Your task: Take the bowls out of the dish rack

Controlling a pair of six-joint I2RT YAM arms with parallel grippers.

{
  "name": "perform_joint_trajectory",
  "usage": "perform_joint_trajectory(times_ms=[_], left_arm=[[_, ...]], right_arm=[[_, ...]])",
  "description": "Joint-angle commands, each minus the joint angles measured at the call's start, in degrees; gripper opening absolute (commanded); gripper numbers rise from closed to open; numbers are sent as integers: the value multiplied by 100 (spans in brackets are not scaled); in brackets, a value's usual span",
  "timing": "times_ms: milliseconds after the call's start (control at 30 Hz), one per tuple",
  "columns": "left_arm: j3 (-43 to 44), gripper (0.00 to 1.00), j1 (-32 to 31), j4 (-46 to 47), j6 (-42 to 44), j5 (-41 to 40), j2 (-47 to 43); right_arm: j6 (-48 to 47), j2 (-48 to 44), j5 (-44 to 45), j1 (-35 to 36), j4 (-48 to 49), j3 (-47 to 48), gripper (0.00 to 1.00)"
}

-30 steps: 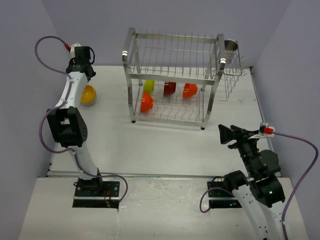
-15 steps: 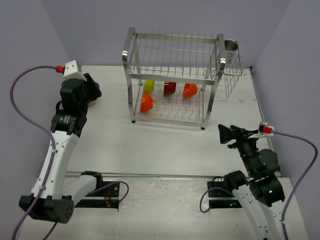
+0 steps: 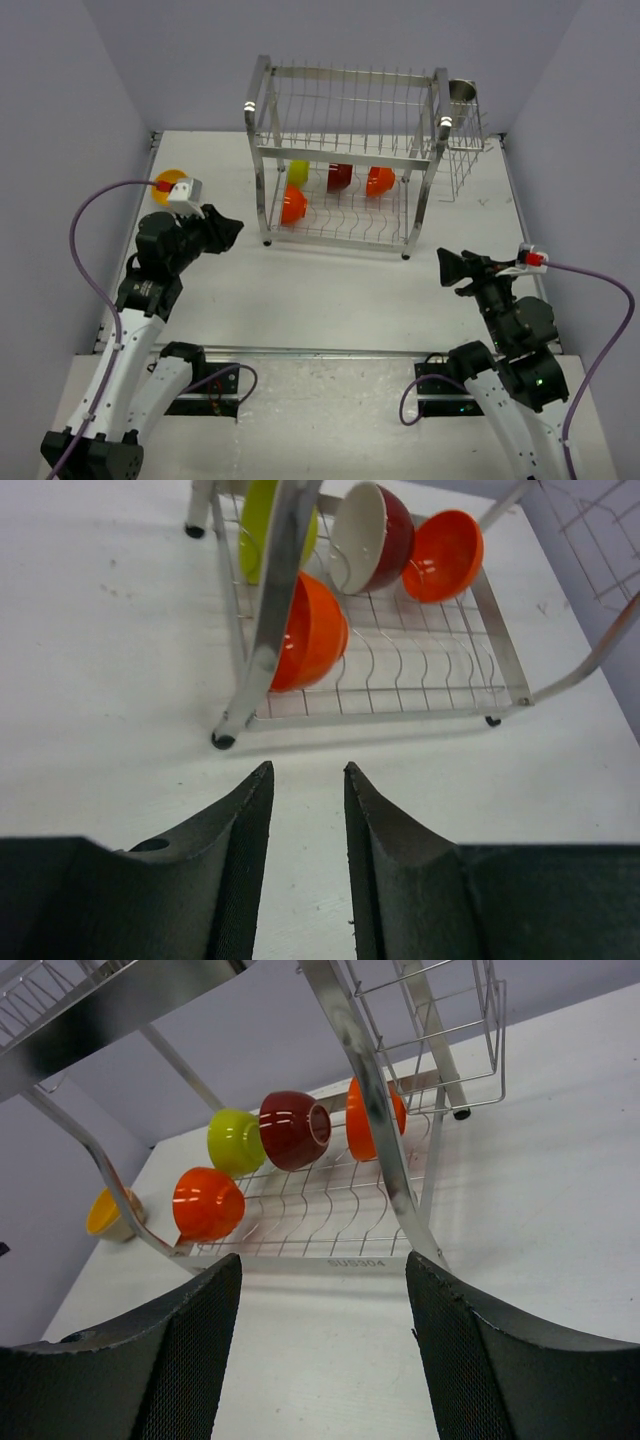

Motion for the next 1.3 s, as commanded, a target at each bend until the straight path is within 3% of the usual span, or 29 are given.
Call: perform_joint_trajectory(times_ms=[0, 167, 367, 500, 733, 900, 1033, 1267], left_arm=[[-497, 35, -358, 1027, -356, 693, 21], [-876, 37, -1263, 1809, -479, 25, 266], [-727, 38, -1291, 2425, -541, 173, 987], [-577, 38, -1291, 2285, -383, -467, 1084], [-410, 38, -1466, 2503, -329, 43, 1893], [-340, 38, -2046, 2716, -259, -519, 2147], [-191, 38, -2607, 3179, -259, -441, 2507], [-5, 35, -3760, 4032, -399, -1467, 3439]], right_arm=[[-32, -8, 67, 13, 71, -57, 68], [-59, 123, 58, 13, 62, 4, 68], [-94, 325, 14, 13, 106, 30, 68], [-138, 755, -170, 13, 80, 206, 67], [47, 1327, -486, 13, 458, 224, 63], [-120, 1486, -110, 57, 283, 443, 62], [-173, 1372, 172, 57, 159, 610, 63], [-243, 1179, 339, 57, -78, 742, 64]])
